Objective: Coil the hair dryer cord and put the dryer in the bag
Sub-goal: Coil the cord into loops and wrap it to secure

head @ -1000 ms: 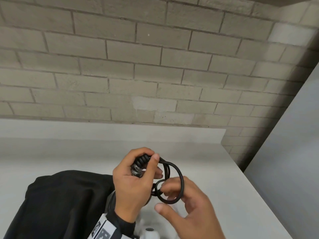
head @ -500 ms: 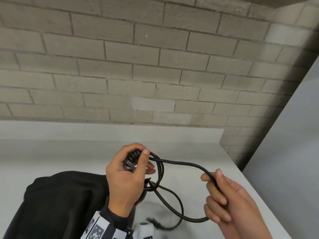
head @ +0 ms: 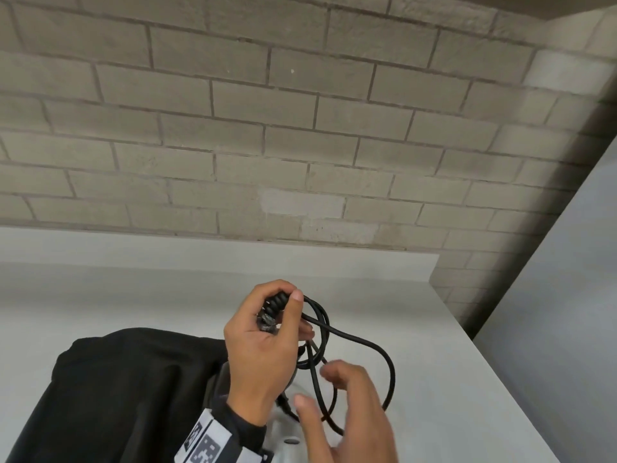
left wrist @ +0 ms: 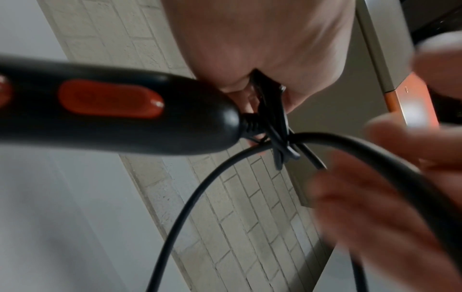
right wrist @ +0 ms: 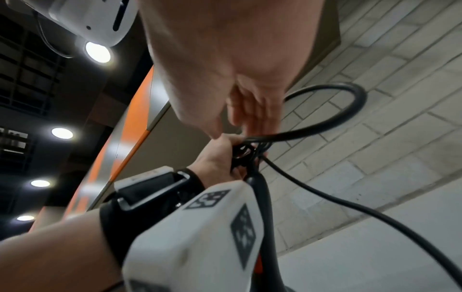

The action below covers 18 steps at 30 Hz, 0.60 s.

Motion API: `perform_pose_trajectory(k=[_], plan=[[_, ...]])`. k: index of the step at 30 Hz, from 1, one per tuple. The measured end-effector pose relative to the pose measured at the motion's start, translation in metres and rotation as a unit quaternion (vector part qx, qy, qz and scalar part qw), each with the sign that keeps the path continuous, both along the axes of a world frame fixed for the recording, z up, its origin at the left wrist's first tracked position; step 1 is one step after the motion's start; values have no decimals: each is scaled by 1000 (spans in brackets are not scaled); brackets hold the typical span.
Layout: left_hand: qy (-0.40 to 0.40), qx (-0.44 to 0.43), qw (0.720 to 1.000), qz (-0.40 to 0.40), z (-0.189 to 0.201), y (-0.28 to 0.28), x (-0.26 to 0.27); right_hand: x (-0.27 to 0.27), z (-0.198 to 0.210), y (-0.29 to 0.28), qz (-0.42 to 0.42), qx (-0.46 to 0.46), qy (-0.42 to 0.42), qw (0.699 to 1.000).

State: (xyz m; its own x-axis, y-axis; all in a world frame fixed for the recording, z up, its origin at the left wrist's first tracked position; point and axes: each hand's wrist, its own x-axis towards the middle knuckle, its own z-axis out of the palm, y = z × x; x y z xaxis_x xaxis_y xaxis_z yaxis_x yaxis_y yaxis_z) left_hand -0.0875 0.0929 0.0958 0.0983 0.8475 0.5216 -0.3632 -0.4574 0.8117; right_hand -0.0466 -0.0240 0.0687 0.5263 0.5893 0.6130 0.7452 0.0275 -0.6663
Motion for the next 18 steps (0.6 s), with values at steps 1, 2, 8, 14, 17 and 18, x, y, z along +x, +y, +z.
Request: perform_pose_trajectory(k=[1, 2, 8, 14, 17, 18], plan=[[5, 1, 1000, 1, 0, -1, -1, 1, -3, 3, -3, -46, 29, 998], [9, 4, 1000, 1, 0, -2, -1, 3, -5, 3, 14, -91, 52, 994], [20, 25, 999, 12, 2, 2, -7, 26, -13, -14, 104, -185, -45, 976], [13, 30, 999, 25, 3, 10, -14, 91, -91, -60, 288, -226, -67, 928], [16, 28, 999, 25, 3, 11, -14, 150, -138, -75, 538, -55, 290, 789], [20, 29, 999, 23, 3, 10, -13, 152, -130, -61, 529, -35, 315, 787]])
